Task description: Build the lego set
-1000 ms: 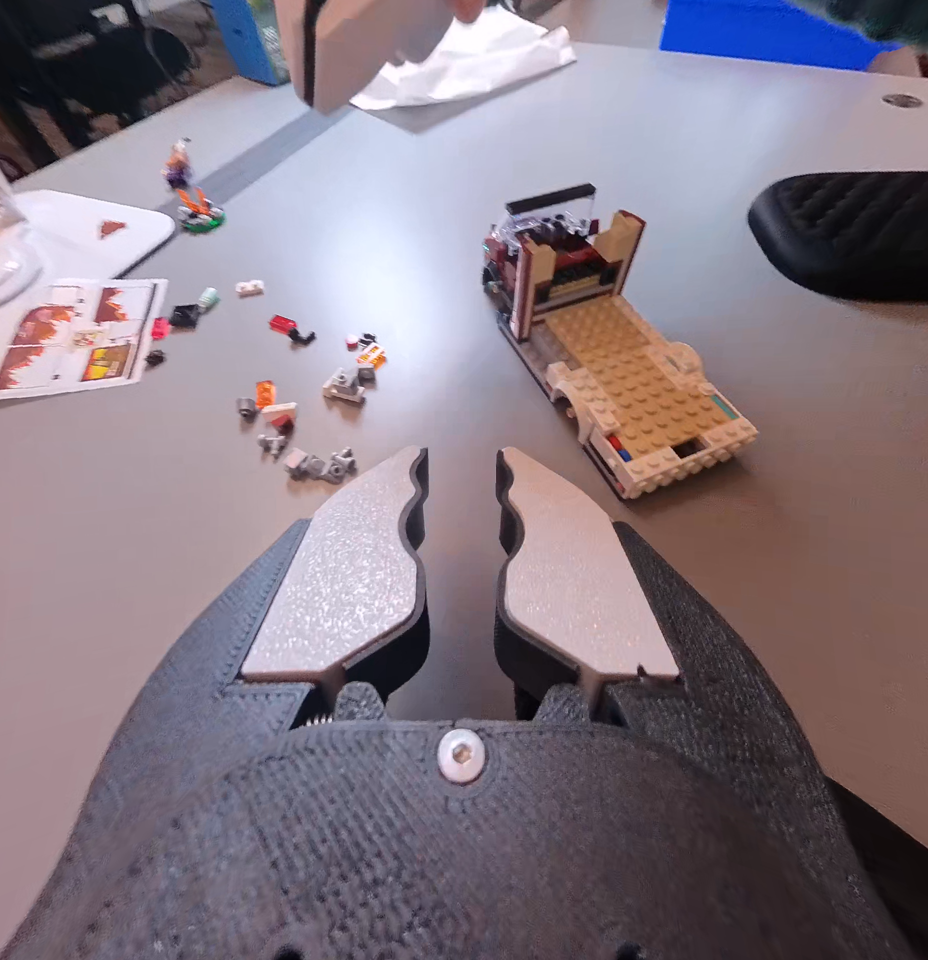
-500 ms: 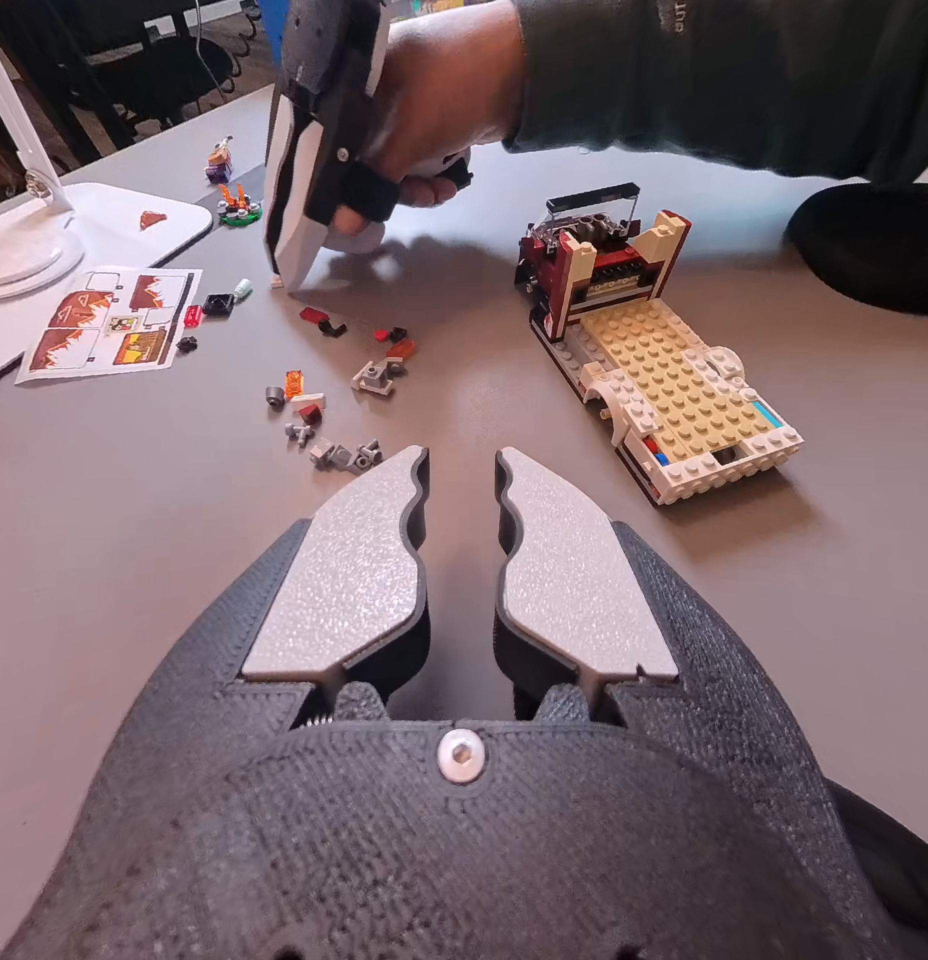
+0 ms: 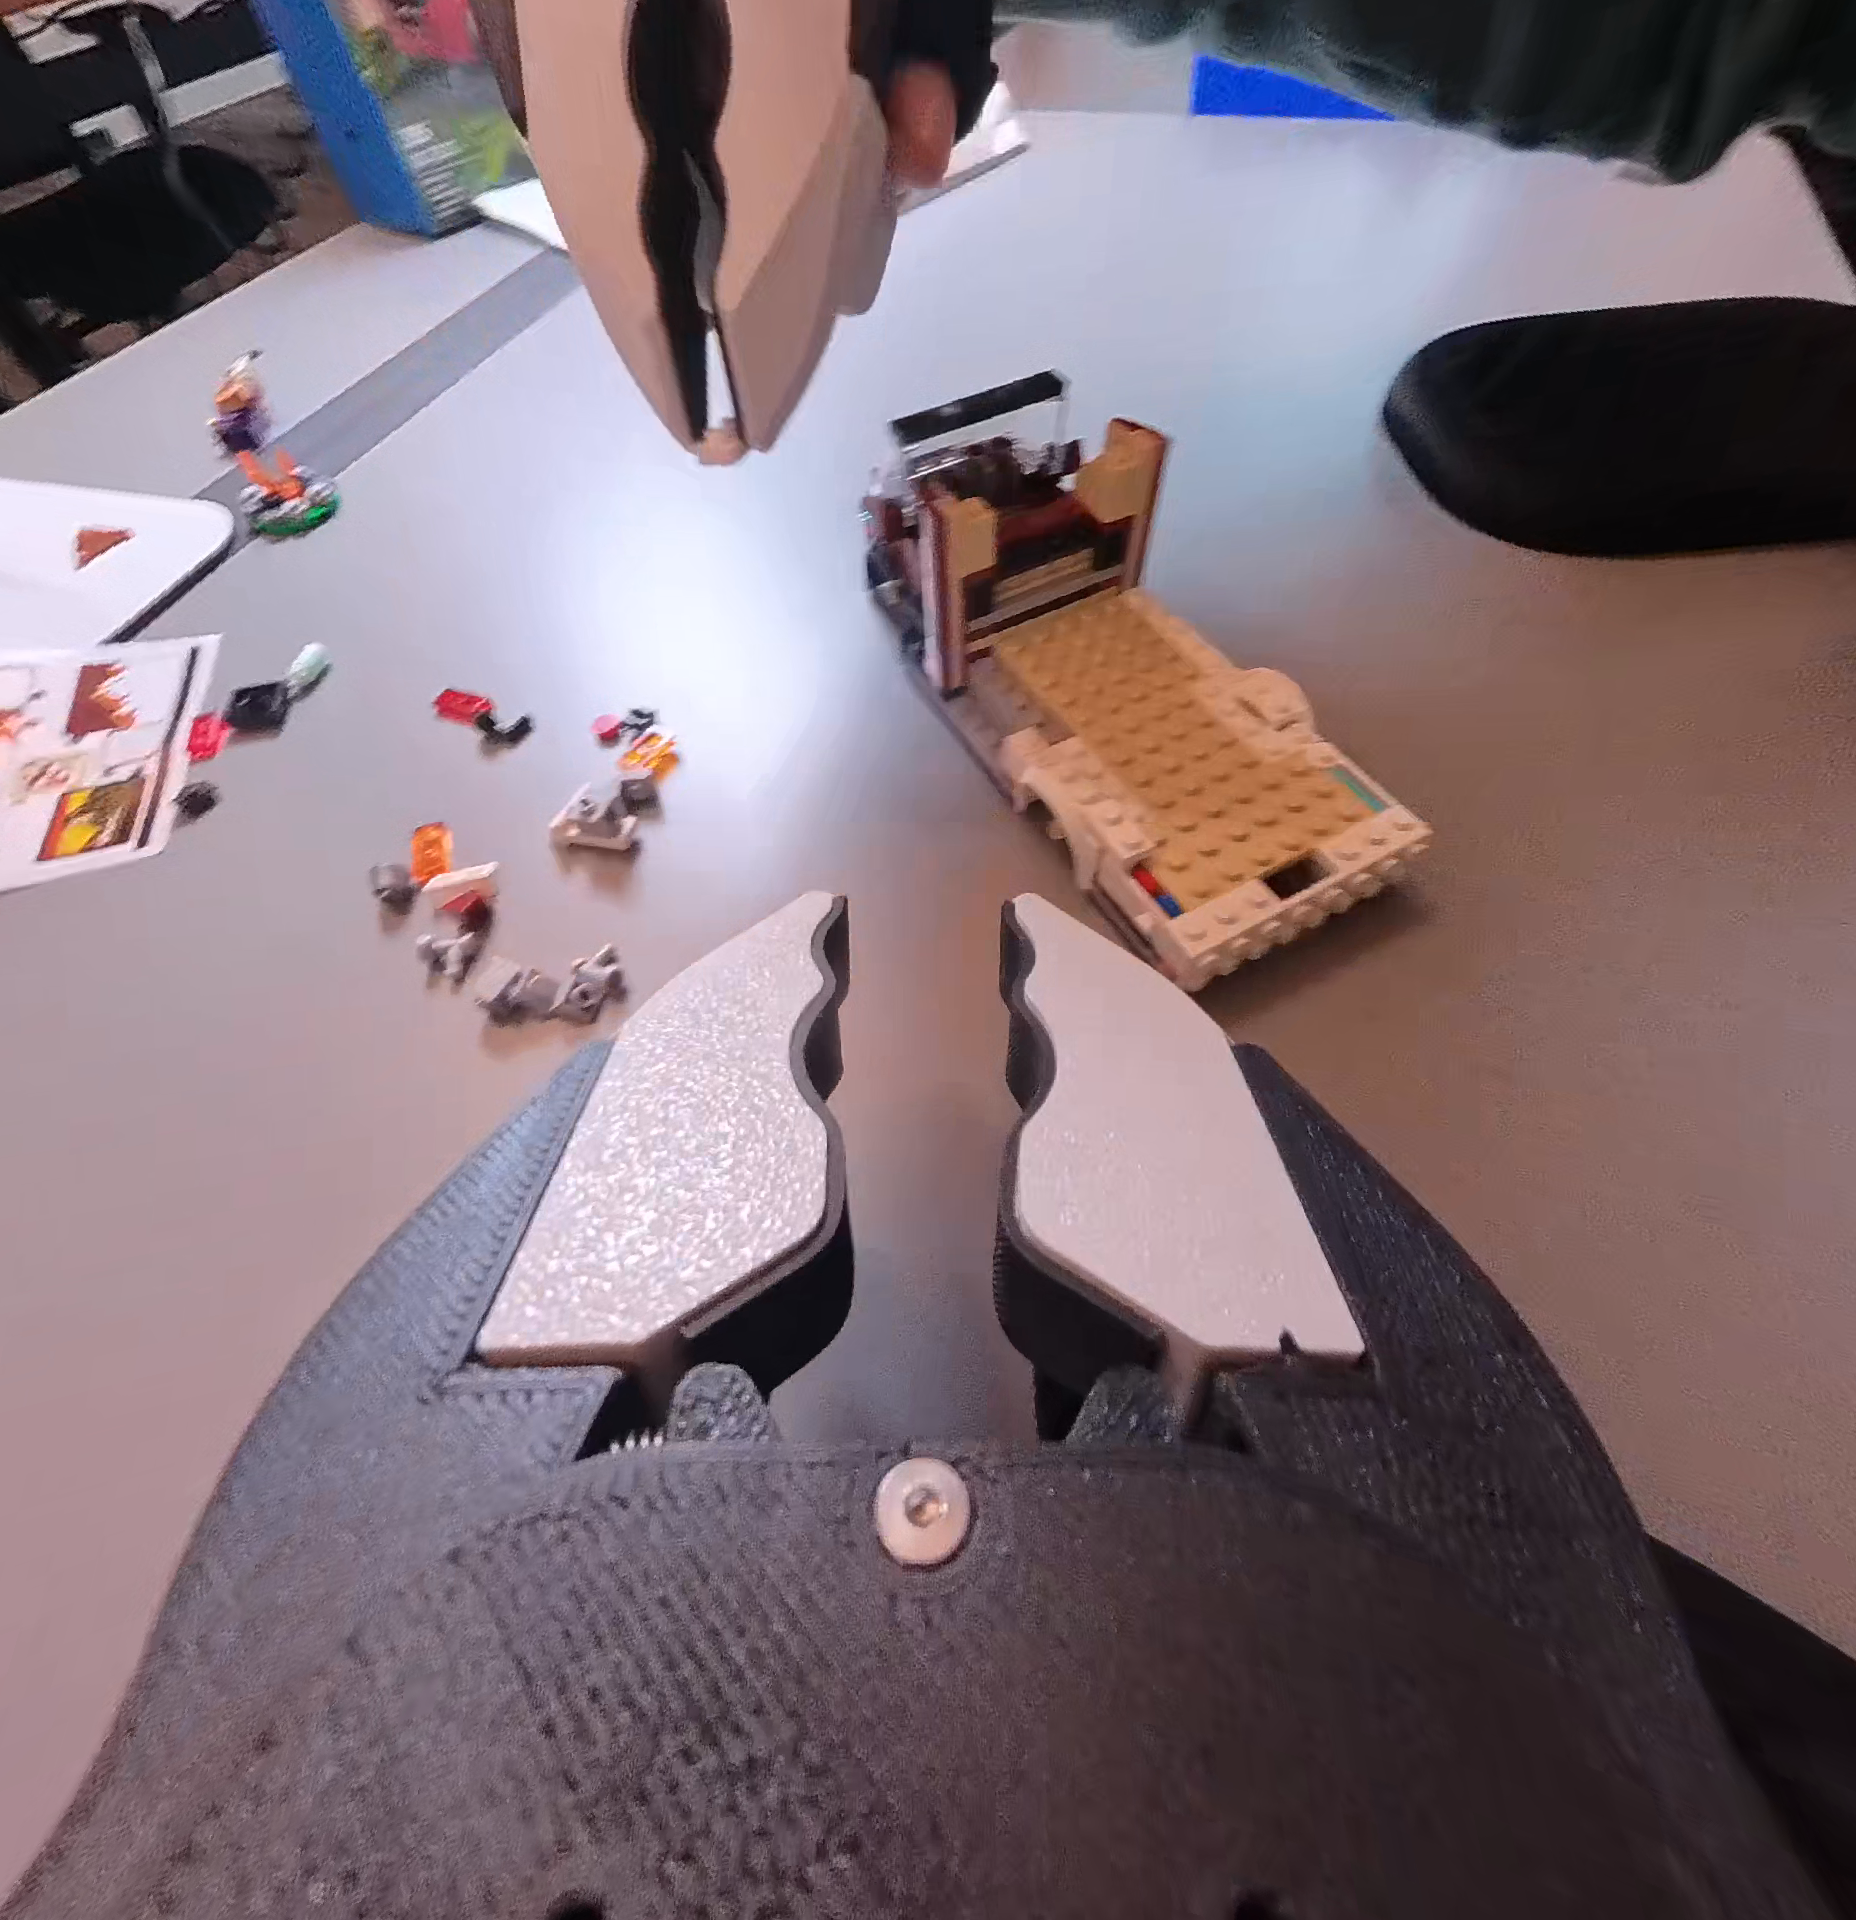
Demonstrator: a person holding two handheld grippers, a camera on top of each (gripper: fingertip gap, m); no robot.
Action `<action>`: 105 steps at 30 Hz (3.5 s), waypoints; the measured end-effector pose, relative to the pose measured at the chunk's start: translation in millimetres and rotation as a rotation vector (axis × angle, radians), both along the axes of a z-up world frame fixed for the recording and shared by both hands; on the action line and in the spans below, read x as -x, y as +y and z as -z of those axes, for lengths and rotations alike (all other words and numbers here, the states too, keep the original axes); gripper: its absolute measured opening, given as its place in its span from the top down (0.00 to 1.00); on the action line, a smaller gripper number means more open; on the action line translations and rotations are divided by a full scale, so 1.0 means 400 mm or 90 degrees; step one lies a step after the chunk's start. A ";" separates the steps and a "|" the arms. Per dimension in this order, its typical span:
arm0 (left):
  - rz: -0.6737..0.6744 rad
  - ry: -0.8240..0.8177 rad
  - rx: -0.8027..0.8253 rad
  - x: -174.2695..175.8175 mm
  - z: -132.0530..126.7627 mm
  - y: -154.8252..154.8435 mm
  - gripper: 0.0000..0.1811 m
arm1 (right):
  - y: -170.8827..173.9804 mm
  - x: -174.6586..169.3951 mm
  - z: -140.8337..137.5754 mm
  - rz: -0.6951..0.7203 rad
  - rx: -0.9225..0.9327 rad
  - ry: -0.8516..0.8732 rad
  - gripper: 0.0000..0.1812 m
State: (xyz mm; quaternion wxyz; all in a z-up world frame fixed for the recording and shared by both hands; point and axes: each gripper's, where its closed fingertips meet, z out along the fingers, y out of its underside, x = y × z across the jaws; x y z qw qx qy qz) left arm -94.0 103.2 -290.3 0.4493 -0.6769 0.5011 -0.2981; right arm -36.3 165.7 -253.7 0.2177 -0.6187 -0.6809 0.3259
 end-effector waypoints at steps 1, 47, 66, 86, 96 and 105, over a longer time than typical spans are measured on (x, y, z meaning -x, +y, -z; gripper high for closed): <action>0.022 -0.004 -0.001 -0.009 -0.004 -0.015 0.85 | -0.039 -0.002 -0.004 -0.037 -0.004 -0.017 0.96; 0.130 0.014 0.066 -0.215 -0.070 -0.132 0.92 | -0.284 -0.081 0.038 0.115 -0.103 0.112 0.96; 0.147 -0.003 0.009 -0.227 -0.073 -0.150 0.96 | -0.305 -0.076 0.017 0.102 -0.074 0.148 0.91; 0.136 -0.078 0.028 -0.219 -0.120 -0.140 0.94 | -0.293 -0.076 -0.014 0.130 -0.059 0.219 0.96; 0.153 0.061 -0.025 -0.233 -0.065 -0.143 0.95 | -0.297 -0.078 0.028 0.122 -0.077 0.158 0.95; 0.105 0.069 -0.025 -0.234 -0.063 -0.106 0.96 | -0.269 -0.098 0.031 0.165 -0.089 0.146 0.91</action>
